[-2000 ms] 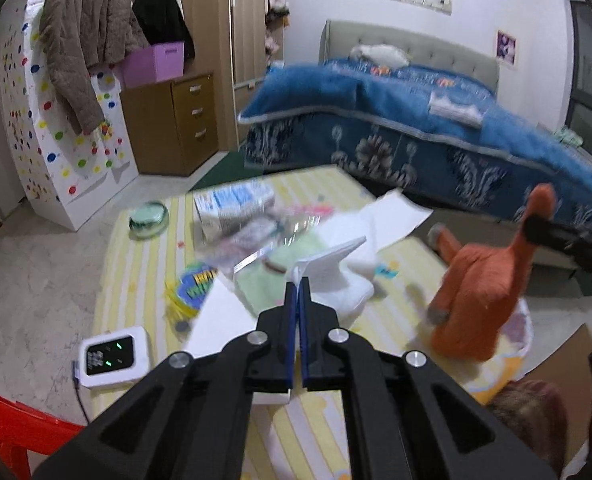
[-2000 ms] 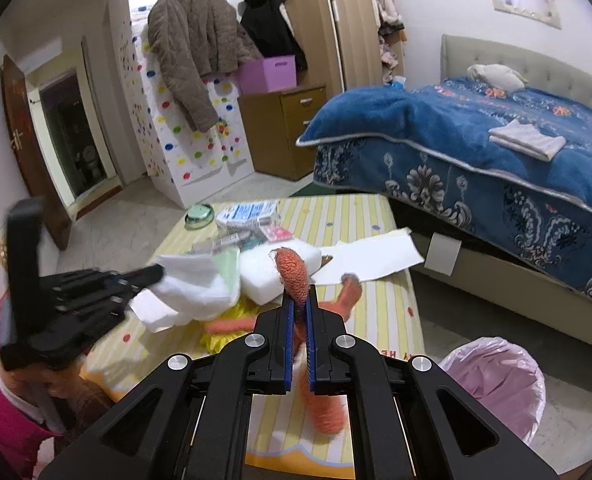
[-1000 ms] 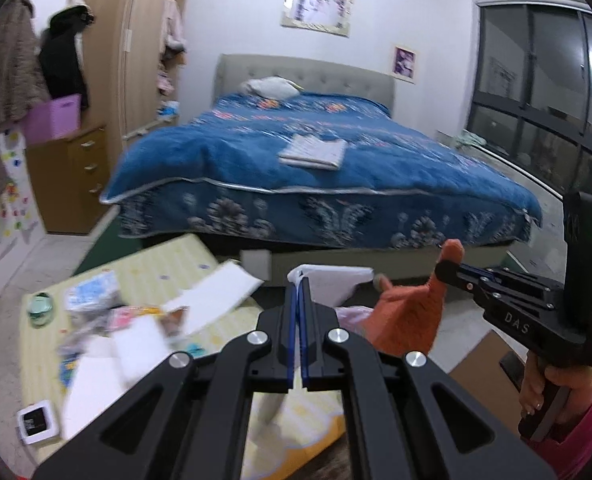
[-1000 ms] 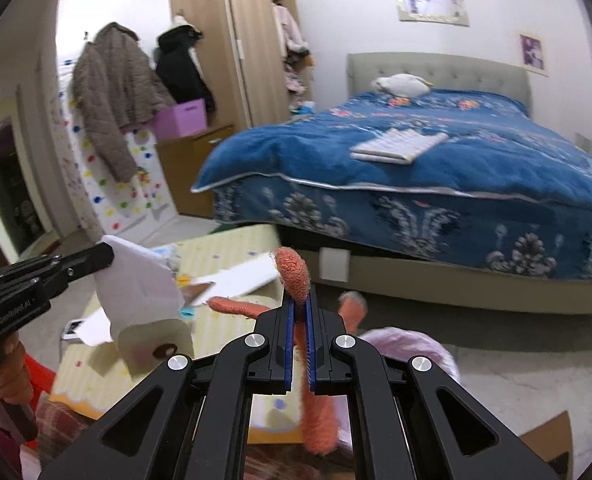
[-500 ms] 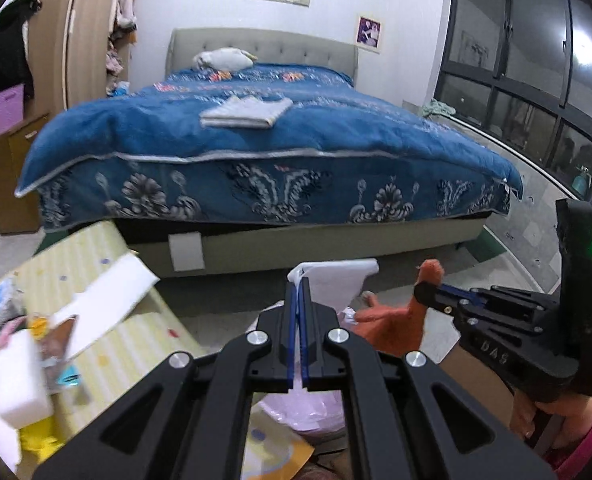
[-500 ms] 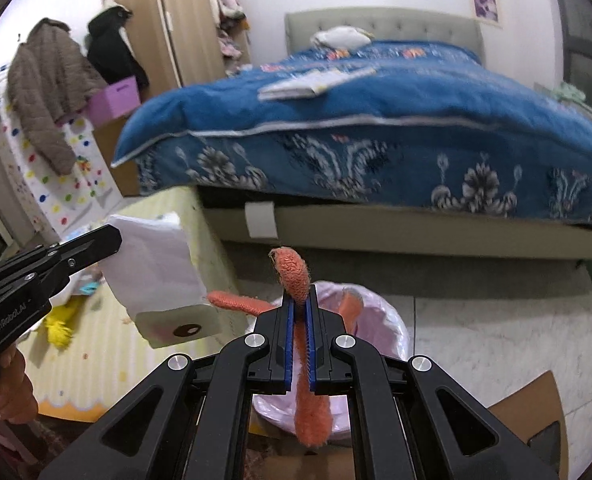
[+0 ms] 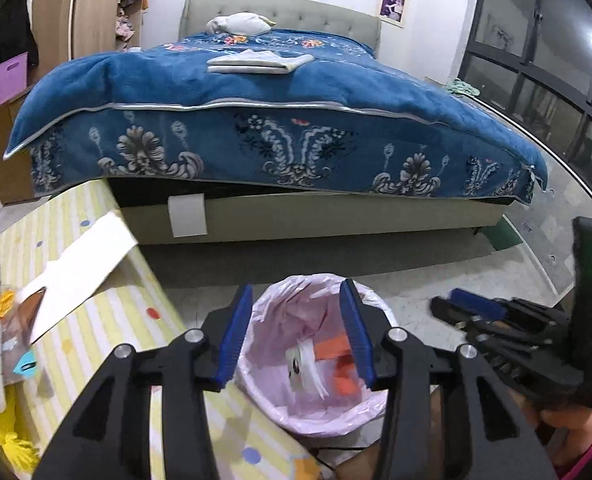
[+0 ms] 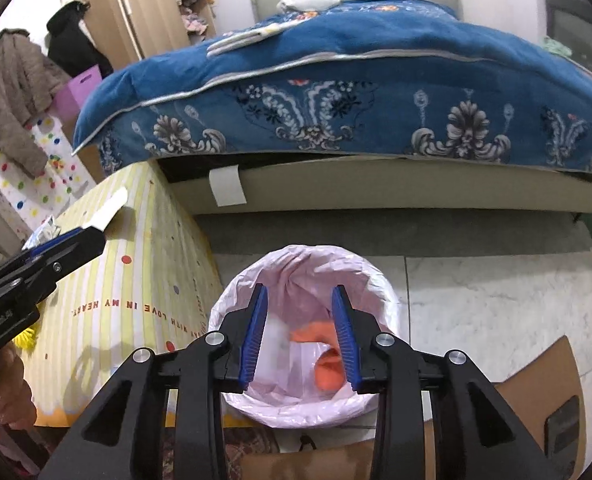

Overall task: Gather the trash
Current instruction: 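Drop the glove and paper into the pink wastebasket with both tools, then return both tools to the table and grasp a clear plastic wrapper with the left tool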

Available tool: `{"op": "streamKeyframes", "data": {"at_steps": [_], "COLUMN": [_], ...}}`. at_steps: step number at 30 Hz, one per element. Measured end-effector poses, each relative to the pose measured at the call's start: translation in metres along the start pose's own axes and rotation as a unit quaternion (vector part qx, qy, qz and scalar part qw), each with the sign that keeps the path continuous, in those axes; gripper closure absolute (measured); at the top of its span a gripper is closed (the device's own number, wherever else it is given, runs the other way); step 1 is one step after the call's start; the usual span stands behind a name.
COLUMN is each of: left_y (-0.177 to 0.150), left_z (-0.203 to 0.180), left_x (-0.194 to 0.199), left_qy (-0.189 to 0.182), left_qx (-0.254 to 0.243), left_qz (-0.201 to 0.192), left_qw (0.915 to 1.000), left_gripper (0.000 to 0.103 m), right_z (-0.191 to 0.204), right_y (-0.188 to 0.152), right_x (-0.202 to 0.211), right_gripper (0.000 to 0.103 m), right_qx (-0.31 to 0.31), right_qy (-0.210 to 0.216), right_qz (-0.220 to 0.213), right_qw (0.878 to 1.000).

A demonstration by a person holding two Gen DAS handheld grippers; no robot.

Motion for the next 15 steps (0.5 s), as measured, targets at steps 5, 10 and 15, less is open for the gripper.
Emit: {"op": "streamKeyframes", "data": {"at_steps": [5,10,15], "left_y": [-0.007,-0.022,-0.039], "left_z": [0.024,0.044,0.072], "left_x": [0.03,0.065,0.105], "left_qy": [0.035,0.058,0.072], "left_qx": [0.002,0.006,0.026], "left_qz": [-0.015,-0.025,-0.037], "left_qw": [0.9993,0.998,0.9964], "left_gripper": [0.059,0.059,0.059], "right_z": [0.016,0.056,0.105], "right_y": [0.0,0.0,0.0], "right_x": [0.035,0.058,0.067], "right_gripper": [0.068,0.068,0.068], "right_qx": [0.0,0.03,0.069], "right_qy": [0.014,0.059,0.088], "right_qz": [-0.036,-0.057,-0.054], "right_qw": [0.999,0.996,0.992]}}
Point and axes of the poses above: each gripper's, at about its wrist camera, not at the fingertips, and x roughly against the way its jaws point, z to its left, y to its top, the point moved 6 cm from there along -x, roughly the way its jaws point, and after that the axes turned 9 degrees about y, right-handed, at the moved point
